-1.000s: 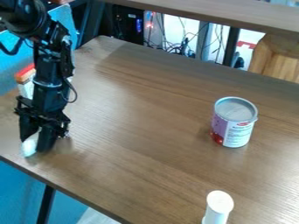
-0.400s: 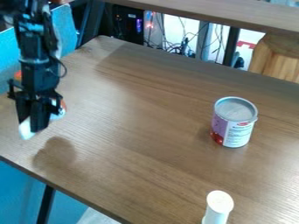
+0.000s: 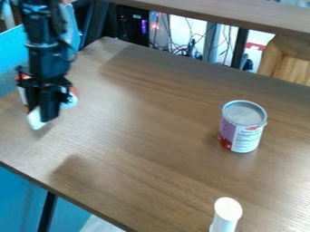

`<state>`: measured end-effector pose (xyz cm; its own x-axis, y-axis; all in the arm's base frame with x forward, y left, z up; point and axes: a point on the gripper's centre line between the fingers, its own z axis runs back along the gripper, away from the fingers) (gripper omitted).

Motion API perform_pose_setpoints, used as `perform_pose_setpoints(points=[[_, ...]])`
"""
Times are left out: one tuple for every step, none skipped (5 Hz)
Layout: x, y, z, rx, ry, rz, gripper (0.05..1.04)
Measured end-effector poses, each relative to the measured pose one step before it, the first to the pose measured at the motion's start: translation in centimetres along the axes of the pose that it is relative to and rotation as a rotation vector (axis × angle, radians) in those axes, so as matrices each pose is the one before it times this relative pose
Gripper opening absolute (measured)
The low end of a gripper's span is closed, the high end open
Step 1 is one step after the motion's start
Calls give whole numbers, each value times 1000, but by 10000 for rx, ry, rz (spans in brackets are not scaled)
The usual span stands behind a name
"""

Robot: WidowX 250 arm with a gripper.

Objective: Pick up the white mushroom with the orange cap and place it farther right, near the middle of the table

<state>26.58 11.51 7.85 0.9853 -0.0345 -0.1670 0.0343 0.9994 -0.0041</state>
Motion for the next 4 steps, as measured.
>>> perform_pose_setpoints(points=[[-334,-3350,-346,-87,402,-1193,319],[-466,-3565,-534,9,285,-1057,319],[692,-2006,-437,-46,-139,-598,320],[1170,-1297,-731,186,3,-766,319]])
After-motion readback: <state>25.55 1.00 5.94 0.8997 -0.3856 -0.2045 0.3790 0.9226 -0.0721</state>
